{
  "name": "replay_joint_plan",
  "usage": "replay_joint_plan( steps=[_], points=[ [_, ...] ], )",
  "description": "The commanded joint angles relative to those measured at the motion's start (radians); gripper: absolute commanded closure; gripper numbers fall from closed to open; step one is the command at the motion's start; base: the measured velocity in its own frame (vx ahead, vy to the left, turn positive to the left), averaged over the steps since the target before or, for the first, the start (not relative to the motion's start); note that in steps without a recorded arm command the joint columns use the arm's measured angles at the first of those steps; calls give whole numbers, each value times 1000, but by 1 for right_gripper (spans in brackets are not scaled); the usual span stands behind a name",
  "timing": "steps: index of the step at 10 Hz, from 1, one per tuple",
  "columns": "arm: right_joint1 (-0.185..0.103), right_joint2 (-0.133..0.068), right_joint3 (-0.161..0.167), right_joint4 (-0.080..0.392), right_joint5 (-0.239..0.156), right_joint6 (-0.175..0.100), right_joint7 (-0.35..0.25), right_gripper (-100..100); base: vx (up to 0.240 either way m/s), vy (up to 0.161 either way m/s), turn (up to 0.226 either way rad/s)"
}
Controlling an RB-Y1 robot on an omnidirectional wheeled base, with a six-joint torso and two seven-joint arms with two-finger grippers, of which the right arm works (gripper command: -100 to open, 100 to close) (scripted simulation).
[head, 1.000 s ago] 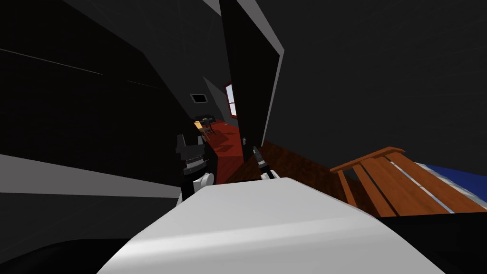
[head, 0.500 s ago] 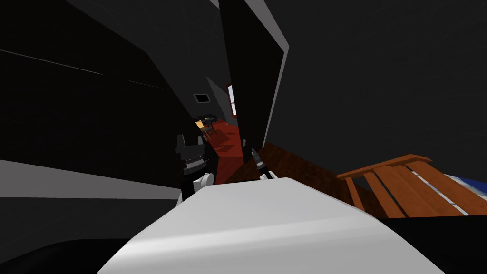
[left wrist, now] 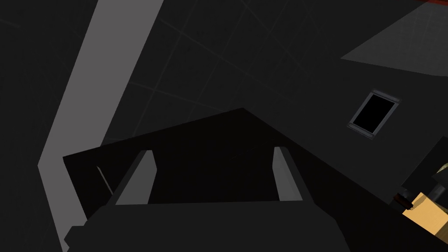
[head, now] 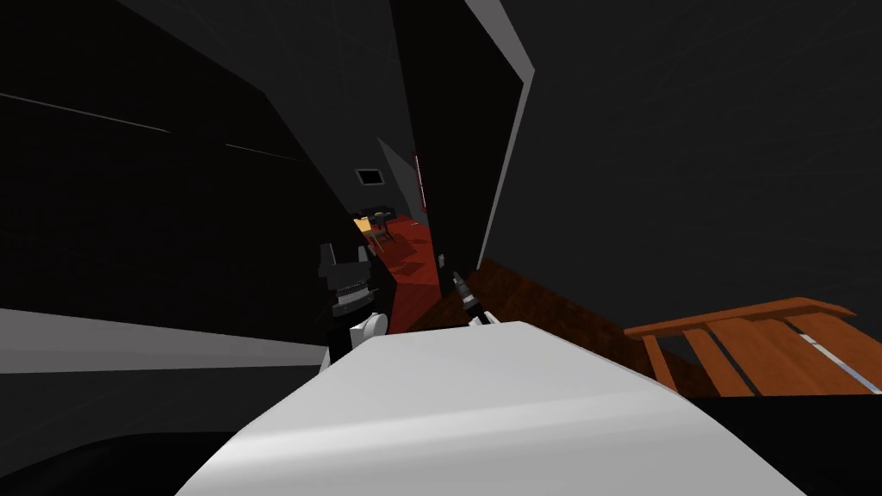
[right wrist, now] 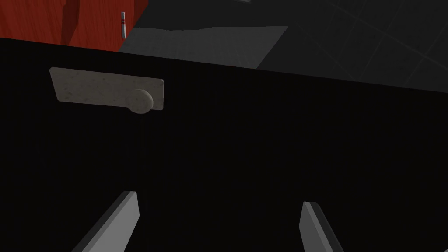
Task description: Push the door open
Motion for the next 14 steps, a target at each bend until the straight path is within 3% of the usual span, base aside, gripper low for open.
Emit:
replay_joint_plan(
  steps=[1,5,10,14],
  points=[
    [-11,5,7,33,-2,-3,-3,-100,60,-71,91],
    [-38,22,30,121,-5,-10,-11,-100,87,-84,87],
    [-77,58,65,249,-10,-20,-22,-100,117,-122,94],
    [-97,81,82,312,-12,-25,-27,-100,88,-84,63]
  ],
)
